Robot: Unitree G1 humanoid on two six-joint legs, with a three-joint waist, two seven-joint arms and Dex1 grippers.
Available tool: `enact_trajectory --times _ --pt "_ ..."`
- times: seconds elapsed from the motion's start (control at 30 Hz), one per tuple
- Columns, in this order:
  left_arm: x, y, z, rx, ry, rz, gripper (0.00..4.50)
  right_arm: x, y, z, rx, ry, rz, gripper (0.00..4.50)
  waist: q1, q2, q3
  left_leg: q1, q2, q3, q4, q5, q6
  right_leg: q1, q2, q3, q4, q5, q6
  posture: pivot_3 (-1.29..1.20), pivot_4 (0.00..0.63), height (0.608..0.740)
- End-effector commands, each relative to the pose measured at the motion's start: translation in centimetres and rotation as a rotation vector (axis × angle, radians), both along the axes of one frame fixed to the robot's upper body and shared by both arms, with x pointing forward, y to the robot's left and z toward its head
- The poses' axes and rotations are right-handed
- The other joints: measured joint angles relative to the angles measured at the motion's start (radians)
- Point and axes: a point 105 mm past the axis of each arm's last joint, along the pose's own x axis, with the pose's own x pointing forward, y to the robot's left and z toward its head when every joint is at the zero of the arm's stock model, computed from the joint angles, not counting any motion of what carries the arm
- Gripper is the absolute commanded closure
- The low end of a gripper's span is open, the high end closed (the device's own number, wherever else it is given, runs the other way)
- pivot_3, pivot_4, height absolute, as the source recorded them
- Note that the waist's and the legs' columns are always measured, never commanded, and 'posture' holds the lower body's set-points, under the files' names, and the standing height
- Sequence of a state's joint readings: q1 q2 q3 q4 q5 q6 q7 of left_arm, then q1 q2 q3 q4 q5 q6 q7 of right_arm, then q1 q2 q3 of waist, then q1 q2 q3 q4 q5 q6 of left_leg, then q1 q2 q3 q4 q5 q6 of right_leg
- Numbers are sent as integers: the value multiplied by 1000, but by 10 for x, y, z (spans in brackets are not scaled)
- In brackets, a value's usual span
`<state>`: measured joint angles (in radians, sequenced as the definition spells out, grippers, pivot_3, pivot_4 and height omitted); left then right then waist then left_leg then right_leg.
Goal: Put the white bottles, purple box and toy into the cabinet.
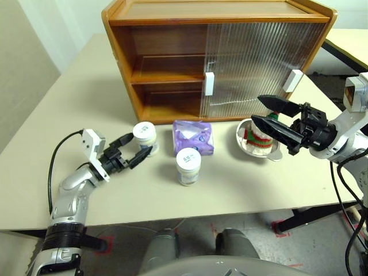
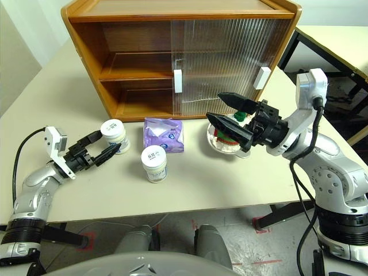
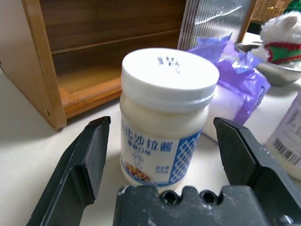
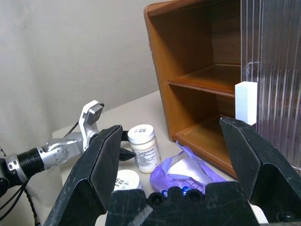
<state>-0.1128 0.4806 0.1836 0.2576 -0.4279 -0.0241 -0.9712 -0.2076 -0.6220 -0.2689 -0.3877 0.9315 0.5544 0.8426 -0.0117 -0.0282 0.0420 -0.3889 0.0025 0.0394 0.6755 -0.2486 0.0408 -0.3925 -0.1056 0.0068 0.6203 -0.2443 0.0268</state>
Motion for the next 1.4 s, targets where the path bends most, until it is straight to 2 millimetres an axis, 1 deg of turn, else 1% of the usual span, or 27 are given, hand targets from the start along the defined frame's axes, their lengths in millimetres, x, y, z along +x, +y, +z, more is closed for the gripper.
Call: enact_trajectory --times 0.03,0.23,0.73,1.0,1.1,1.17,1.2,1.4 --pt "4 -4 -3 14 -5 -17 39 -3 -1 3 0 -6 -1 0 0 0 0 0 0 0 0 0 0 0 0 0 0 0 0 -71 0 740" --pt "6 -6 -4 14 -11 -21 39 -3 -2 3 1 -7 -4 0 0 0 0 0 0 0 0 0 0 0 0 0 0 1 2 -74 0 740" --pt "7 -10 -11 26 1 -31 39 -3 -2 4 3 -11 -6 0 -1 0 0 0 0 0 -2 0 0 -1 1 -1 0 1 2 -78 0 740" --pt "8 -11 -11 24 4 -33 39 -3 -2 5 2 -15 -9 0 -1 0 0 0 0 0 -3 0 0 -1 1 -1 -1 1 2 -85 0 740" --pt "8 -9 -12 30 5 -29 632 -4 -2 5 2 -16 -10 0 -1 0 0 0 0 0 -4 0 0 -1 2 -1 -1 2 3 -85 0 740" --pt "8 -7 -13 37 7 -24 1384 -4 -2 5 2 -16 -10 0 -1 0 0 0 0 0 -4 0 0 -1 2 -1 -1 2 4 -84 0 740" --pt "8 -7 -13 38 7 -22 1455 -4 -2 5 2 -16 -10 0 -1 0 0 0 0 0 -5 0 0 -1 2 -1 -1 3 4 -84 0 740" --pt "7 -3 -15 39 15 -7 1455 -3 -2 5 1 -18 -9 0 -1 0 0 1 0 1 -7 0 0 -1 2 -1 -2 3 4 -82 0 740"
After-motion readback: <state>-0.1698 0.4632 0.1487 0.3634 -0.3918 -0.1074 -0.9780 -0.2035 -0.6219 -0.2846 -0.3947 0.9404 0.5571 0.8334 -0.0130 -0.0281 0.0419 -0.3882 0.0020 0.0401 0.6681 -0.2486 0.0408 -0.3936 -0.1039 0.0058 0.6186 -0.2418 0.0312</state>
